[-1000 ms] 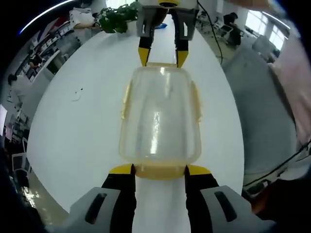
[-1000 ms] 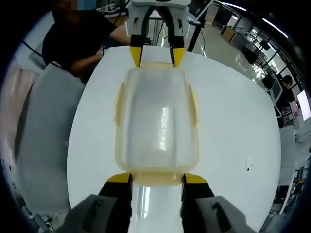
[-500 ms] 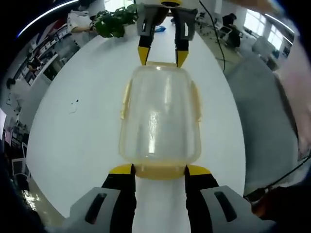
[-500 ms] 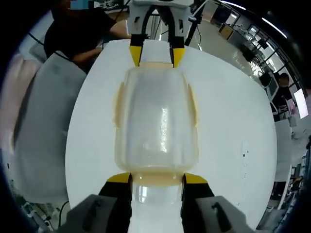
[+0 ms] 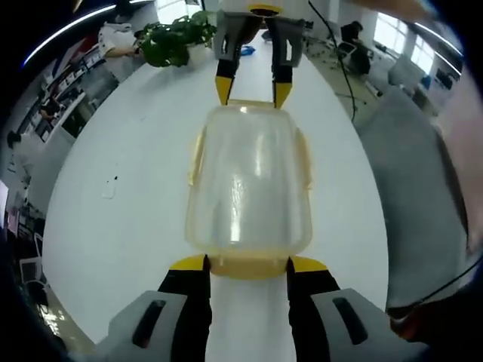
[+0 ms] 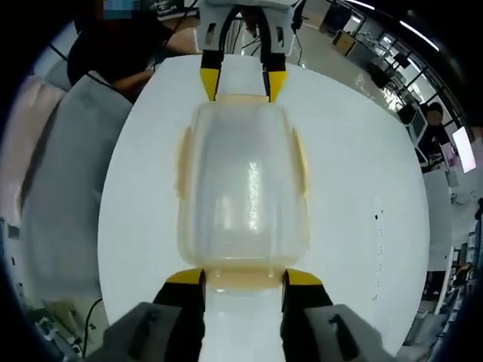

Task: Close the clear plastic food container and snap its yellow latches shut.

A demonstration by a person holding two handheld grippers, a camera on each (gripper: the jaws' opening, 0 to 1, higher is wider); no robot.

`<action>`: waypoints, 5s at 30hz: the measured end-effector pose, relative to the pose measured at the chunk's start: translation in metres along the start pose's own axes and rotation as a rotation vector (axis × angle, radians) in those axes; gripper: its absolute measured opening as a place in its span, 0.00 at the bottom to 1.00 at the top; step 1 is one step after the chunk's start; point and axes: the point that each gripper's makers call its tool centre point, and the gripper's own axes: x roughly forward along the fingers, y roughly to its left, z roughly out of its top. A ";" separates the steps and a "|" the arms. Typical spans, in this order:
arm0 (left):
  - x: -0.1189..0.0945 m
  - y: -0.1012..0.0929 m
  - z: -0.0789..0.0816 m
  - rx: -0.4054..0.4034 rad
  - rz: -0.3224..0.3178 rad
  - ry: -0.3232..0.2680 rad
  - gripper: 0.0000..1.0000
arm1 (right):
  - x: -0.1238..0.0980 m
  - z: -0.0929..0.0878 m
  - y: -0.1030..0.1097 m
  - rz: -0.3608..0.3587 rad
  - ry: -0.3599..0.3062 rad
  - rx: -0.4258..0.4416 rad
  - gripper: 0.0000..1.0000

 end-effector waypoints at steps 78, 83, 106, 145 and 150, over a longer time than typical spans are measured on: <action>0.057 0.012 0.044 -0.055 -0.048 -0.064 0.39 | 0.030 -0.091 0.007 0.042 0.061 0.134 0.37; 0.045 0.017 0.049 -0.136 -0.032 -0.114 0.40 | 0.025 -0.094 0.007 0.022 0.054 0.159 0.37; 0.059 0.021 0.048 -0.567 0.041 -0.266 0.34 | 0.013 -0.070 -0.004 -0.027 -0.186 0.703 0.31; 0.070 0.016 0.052 -0.823 0.025 -0.367 0.25 | 0.022 -0.066 -0.004 0.075 -0.316 1.106 0.33; 0.070 0.014 0.055 -0.814 0.036 -0.369 0.25 | 0.027 -0.063 -0.004 0.092 -0.349 1.177 0.34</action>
